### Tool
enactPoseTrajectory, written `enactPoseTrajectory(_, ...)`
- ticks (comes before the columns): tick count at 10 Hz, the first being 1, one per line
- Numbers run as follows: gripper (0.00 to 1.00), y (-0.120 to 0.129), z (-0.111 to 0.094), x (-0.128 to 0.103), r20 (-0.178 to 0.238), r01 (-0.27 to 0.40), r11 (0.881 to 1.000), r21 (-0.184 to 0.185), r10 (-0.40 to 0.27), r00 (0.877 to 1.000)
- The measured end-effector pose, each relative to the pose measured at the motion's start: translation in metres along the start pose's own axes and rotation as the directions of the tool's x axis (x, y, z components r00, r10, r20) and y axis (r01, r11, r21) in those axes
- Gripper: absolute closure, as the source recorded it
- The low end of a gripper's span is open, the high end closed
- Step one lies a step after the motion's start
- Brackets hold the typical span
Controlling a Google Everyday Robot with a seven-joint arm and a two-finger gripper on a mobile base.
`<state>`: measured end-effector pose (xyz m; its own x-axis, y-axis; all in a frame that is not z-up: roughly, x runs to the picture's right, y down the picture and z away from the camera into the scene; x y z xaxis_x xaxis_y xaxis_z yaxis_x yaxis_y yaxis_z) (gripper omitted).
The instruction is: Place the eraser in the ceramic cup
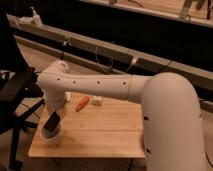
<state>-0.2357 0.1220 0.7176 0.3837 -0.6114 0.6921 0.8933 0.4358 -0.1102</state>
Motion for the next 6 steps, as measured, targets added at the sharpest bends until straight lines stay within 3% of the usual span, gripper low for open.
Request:
enactPoseTrajectory(2,0.26,-0.005,0.002,-0.006,-0.009,0.009,1.000,-0.020,-0.009,1.000)
enactPoseTrajectory(6,0.26,-0.008,0.004,-0.016,-0.016,0.018,0.999,-0.031,-0.018,1.000)
